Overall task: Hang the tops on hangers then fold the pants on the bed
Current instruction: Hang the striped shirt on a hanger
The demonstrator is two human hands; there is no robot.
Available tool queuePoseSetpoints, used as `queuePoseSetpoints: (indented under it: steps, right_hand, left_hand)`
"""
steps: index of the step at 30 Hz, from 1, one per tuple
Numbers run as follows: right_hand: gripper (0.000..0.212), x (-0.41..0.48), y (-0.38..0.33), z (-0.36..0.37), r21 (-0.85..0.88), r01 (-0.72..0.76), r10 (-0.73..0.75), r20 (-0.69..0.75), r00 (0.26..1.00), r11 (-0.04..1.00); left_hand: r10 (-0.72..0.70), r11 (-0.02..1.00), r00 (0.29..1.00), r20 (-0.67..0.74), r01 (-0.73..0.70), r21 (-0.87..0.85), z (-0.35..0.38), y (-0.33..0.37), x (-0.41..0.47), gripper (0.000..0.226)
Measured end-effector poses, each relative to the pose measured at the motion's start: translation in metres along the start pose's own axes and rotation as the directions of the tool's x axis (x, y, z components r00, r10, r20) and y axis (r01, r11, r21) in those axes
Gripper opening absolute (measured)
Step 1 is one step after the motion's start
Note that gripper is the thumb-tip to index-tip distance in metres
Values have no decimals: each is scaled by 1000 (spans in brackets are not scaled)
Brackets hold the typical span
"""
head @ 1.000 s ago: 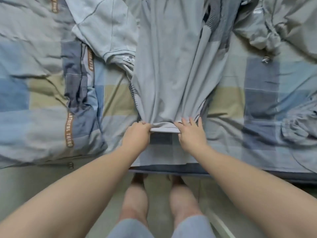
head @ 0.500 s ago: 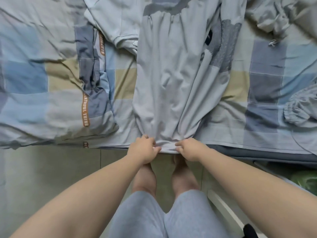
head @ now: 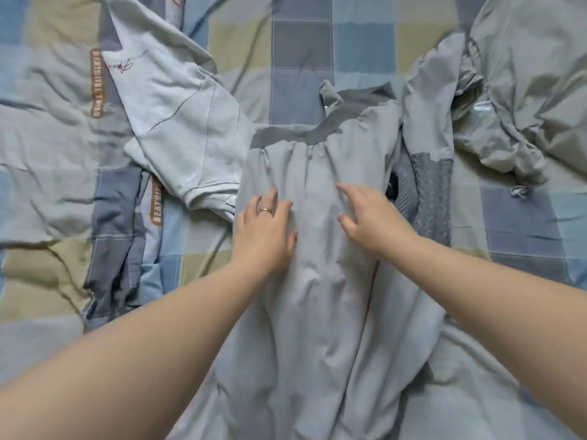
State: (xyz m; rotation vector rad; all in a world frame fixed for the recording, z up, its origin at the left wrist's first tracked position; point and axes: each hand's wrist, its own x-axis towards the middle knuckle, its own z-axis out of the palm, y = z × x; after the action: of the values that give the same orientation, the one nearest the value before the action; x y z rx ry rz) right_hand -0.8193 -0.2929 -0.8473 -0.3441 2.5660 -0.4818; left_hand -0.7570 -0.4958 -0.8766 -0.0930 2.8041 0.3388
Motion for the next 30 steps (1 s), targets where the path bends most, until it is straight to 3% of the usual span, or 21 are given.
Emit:
queuePoseSetpoints:
  steps: [6, 10, 13, 17, 19, 21, 25, 27, 30]
  right_hand:
    - [67, 124, 16, -5, 1, -17, 17, -132, 991, 1000]
    - [85, 181, 34, 22, -91, -69, 59, -113, 992, 993]
    - [92, 212, 39, 27, -212, -121, 93, -138, 986, 970]
    - [78, 228, 35, 17, -225, -91, 72, -95, 993, 970]
    - [77, 220, 27, 14, -235, -66, 53, -62, 997, 970]
    - [71, 204, 18, 15, -278, -26, 23, -12, 1000, 960]
    - [32, 142, 10, 6, -246, 20, -21, -2, 1000, 969]
    - [16, 99, 12, -6, -237, -37, 30, -30, 999, 971]
    - [17, 21, 5, -36, -262, -115, 108, -41, 993, 958]
  left_hand:
    - [65, 998, 979, -195, -65, 4, 8, -15, 145, 78]
    - [-48, 998, 968, -248, 39, -42, 54, -28, 189, 93]
    - [-23, 999, 890, -456, 9, -33, 75, -33, 204, 80]
    - [54, 998, 865, -500, -35, 47, 70, -23, 212, 39]
    - [151, 984, 870, -470, -85, 159, 65, -15, 204, 18]
    - [256, 957, 883, -394, -175, 230, 59, -8, 187, 18]
    - [468, 882, 822, -324, -412, 229, 41, 1, 113, 10]
    - [419, 908, 883, -210, -411, 80, 22, 1, 67, 11]
    - [229, 973, 973, 26, -229, -3, -26, 2, 5, 16]
